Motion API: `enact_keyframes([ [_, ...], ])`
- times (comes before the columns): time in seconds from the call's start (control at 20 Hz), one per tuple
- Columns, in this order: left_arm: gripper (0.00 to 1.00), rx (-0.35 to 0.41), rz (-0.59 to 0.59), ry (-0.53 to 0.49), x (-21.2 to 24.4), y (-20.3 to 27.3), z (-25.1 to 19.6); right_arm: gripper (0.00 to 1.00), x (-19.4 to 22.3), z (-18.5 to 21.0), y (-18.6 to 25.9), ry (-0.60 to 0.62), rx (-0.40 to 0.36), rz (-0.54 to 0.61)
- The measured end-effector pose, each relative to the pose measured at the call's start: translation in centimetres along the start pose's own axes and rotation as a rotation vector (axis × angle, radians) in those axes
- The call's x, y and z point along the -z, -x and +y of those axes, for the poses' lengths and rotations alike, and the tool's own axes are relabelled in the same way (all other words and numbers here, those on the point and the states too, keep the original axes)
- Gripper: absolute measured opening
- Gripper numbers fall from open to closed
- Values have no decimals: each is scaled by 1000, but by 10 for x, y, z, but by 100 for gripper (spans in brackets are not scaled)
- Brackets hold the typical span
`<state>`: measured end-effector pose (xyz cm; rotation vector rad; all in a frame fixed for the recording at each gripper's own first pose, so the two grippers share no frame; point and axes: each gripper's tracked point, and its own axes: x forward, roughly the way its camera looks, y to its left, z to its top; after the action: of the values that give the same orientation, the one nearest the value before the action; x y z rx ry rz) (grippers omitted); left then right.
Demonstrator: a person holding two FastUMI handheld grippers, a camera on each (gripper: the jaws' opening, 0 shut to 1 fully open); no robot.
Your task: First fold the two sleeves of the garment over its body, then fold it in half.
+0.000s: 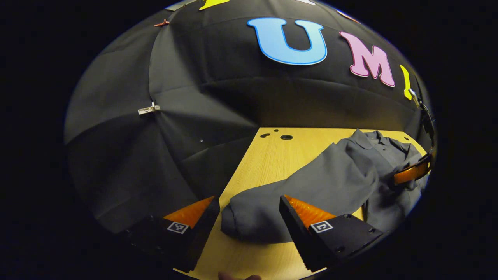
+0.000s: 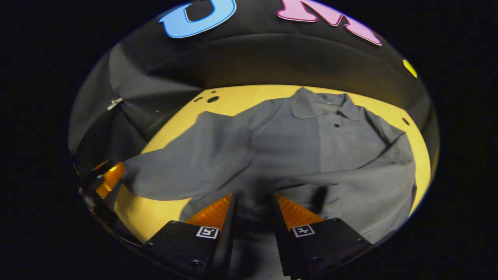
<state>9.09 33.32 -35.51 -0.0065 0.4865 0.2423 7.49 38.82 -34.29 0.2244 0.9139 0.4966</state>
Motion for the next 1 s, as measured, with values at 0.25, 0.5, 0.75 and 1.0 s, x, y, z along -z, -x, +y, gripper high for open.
enact_keyframes([
  [0.25,98,-34,70,-8,24,-19,10,58,-21,-3,35,-28,-15,-79],
  [0.5,98,-42,158,19,48,-33,10,58,-28,-48,104,-16,63,-159],
  [0.75,96,-6,171,-4,56,-37,0,58,-5,-99,166,-78,145,-188],
  [1.0,33,84,233,-3,56,-40,-28,58,12,-142,211,-140,213,-212],
])
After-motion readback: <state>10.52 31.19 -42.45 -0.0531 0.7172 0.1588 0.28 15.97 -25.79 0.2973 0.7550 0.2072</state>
